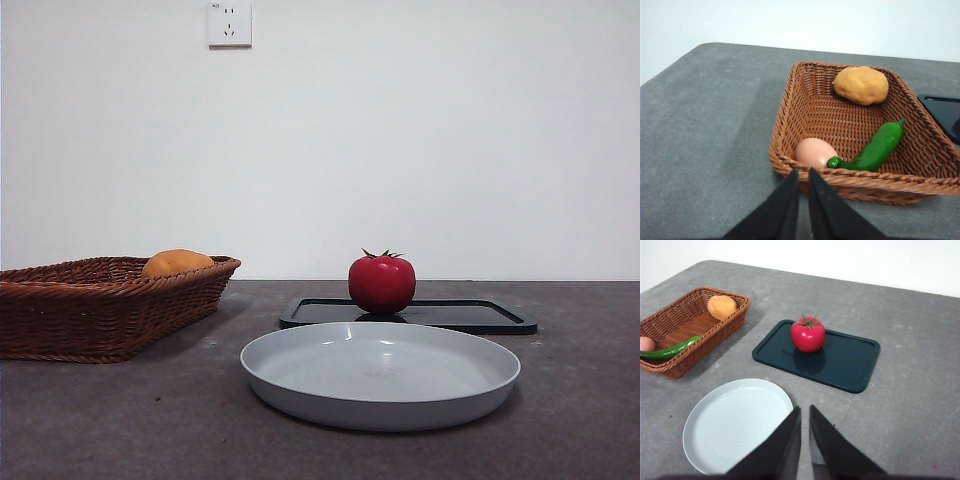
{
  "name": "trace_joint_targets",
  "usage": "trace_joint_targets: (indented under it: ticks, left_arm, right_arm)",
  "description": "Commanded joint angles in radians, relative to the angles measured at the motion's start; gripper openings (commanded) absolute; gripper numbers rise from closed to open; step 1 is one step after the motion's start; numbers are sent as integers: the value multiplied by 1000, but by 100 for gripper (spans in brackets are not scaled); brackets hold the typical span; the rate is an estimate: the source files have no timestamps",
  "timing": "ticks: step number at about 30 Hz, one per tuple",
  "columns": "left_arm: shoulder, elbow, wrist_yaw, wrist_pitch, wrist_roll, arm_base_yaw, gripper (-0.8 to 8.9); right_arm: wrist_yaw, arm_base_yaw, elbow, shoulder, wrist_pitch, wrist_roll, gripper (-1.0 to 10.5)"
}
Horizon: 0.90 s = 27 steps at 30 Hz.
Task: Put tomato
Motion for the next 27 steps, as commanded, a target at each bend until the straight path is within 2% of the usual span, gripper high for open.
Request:
trace_joint_targets:
  ticks: [1,7,8,10,13,19,23,27]
  left_arm:
    - [-2,-21,1,-6,7,1,29]
    - [-2,-21,1,-6,7,1,29]
    - [-1,-21,1,-6,7,1,29]
    - [-2,-21,1,-6,7,1,29]
    - [-1,-21,1,-6,7,1,29]
    - [-1,-21,1,-6,7,1,29]
    - [-1,-21,1,-6,7,1,29]
    - [-1,-21,1,-6,7,1,29]
  right_arm:
    - [1,7,5,2,10,6,20]
    - [24,1,-4,-5,19,5,20]
    - [31,-15,-13,-8,35,-36,20]
    - [16,-69,-58,-27,109,-97,20]
    - [-43,-183,-206,-102,245,-138,20]
    - [-47,-381,-586,-295,557,-147,20]
    - [-57,-458,-738,-392,619,-139,20]
    - [-122,-512,-763,-390,598,-159,20]
